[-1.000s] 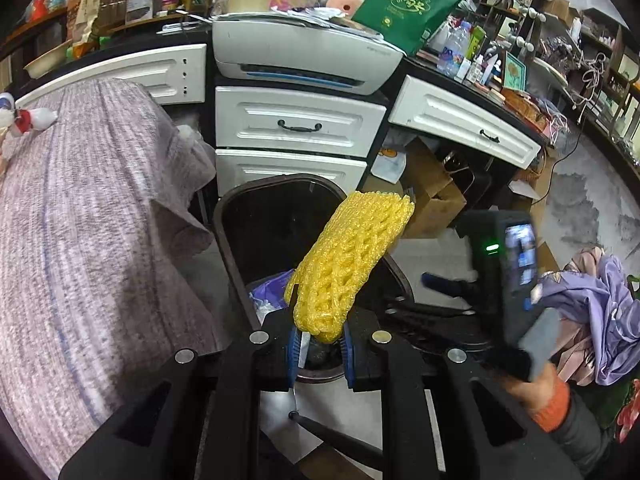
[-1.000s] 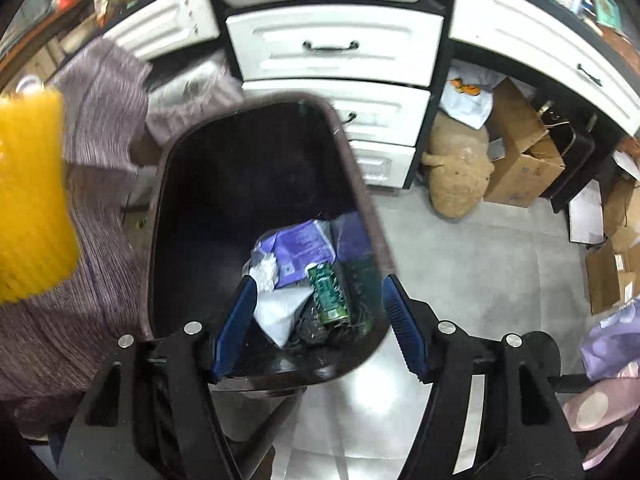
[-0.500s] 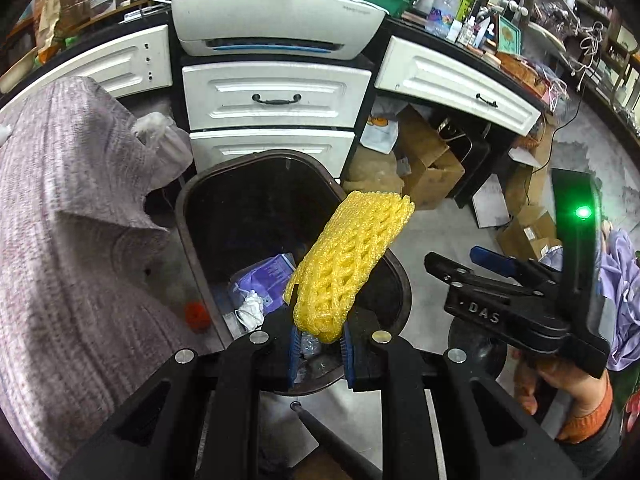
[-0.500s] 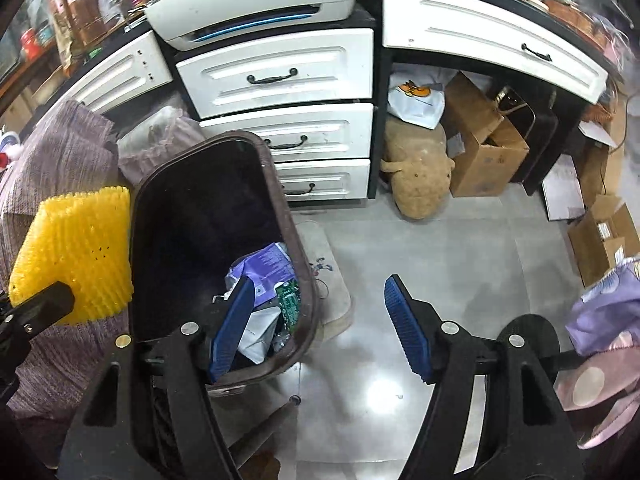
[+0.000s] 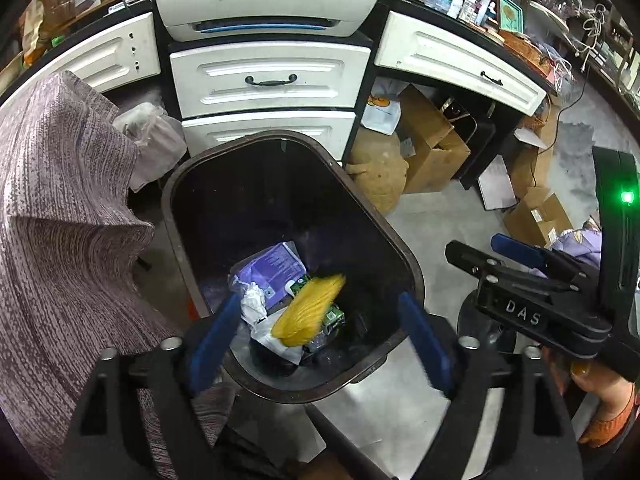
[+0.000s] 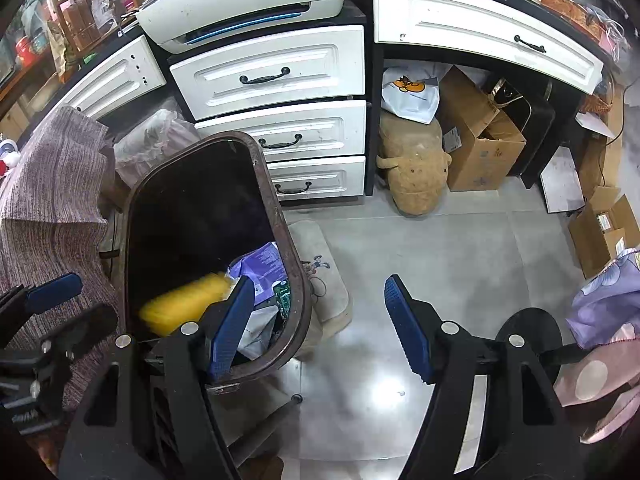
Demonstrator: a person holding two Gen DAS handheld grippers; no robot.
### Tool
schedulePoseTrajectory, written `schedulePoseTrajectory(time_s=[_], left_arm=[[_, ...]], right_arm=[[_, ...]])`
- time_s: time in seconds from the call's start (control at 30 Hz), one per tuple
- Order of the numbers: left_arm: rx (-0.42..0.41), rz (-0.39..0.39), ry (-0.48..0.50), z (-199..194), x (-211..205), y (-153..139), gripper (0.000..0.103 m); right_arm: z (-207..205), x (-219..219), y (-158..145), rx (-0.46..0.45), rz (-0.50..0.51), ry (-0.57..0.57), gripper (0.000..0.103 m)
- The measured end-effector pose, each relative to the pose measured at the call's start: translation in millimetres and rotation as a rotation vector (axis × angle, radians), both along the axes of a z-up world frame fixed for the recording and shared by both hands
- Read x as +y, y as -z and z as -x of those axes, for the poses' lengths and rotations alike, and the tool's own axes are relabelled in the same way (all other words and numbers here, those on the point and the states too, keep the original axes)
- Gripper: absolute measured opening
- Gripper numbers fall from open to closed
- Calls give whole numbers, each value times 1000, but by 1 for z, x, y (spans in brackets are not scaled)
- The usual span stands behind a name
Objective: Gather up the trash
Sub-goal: 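Open the right tool to drop the mask while the left tool drops the net into the bin, then move both open tools back over the table toward the trash pile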
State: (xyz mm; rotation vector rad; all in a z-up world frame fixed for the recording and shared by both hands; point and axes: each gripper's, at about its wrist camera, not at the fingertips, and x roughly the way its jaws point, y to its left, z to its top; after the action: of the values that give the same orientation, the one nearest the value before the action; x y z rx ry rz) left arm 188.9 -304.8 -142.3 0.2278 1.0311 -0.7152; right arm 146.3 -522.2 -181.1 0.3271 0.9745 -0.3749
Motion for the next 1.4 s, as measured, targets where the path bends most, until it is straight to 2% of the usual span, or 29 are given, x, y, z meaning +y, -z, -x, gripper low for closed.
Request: schedulePoseTrajectory(time_s=[0.1,0.23,0.43,0.53,0.83,1.13,1.4], left_arm=[[-7,-7,-2,1,1,0,93],[8,21,2,5,4,-4,95],[-57,36,15,23,11,-22,95],[-85,58,17,31,19,-35,97],[-167,115,-5,47,52,-74,97],[-229,126,-96,44,106,-99,97],[-266,79,-226,24,169,-106,97]], right_arm=[[2,-2,0,-5,-12,8,68],[3,-3,-2,-10,-13,13,68],[5,-5,-6,-30,-18,23,68],[6,-3,-10,-51,-25,22,76],[0,22,-38,-144,-22,-37,83],[-11,69,-76,-239,-32,-148,89],[-35,129,-103,-280,-38,-326,89]])
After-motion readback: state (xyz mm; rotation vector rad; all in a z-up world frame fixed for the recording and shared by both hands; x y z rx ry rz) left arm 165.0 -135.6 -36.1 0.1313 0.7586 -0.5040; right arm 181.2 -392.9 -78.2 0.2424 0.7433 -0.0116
